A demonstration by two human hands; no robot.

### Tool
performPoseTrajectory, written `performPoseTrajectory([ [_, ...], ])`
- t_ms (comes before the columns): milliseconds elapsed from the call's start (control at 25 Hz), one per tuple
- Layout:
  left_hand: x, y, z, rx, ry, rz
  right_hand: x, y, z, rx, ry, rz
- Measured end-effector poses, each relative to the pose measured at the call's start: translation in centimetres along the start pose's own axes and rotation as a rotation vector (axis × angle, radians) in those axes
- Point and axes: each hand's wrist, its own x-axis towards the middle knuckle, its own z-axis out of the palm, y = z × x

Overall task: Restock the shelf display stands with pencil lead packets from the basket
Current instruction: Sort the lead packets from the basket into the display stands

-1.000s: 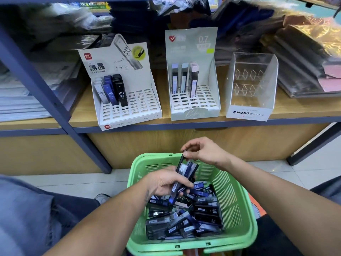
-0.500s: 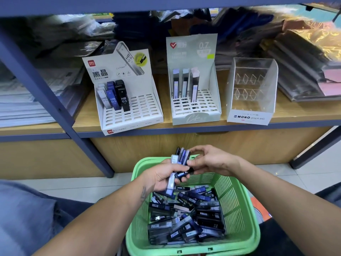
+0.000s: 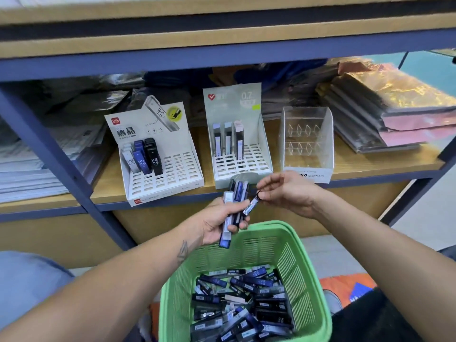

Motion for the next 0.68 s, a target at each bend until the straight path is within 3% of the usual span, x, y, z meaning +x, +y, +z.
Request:
performPoseTrajectory([
  [160,0.5,4.2,3.1,0.11,-0.077,0.056,-1.6,-6.3,-4.5,-0.182,0.257,-0.277],
  [320,1.8,6.9,5.6,0.171,-0.096,0.093,-1.4,-9.3,-7.9,-0.565,0.568,-0.436],
  [520,3.9,7.6,6.3,0.116,-0.048,0.112,0.6,-7.9,-7.7,-0.957,0.636,-0.461],
  [680,4.8,7.6,6.1,0.097,-0.036,0.124,2.3,-7.0,-6.5,-1.029,0.596,-0.48],
])
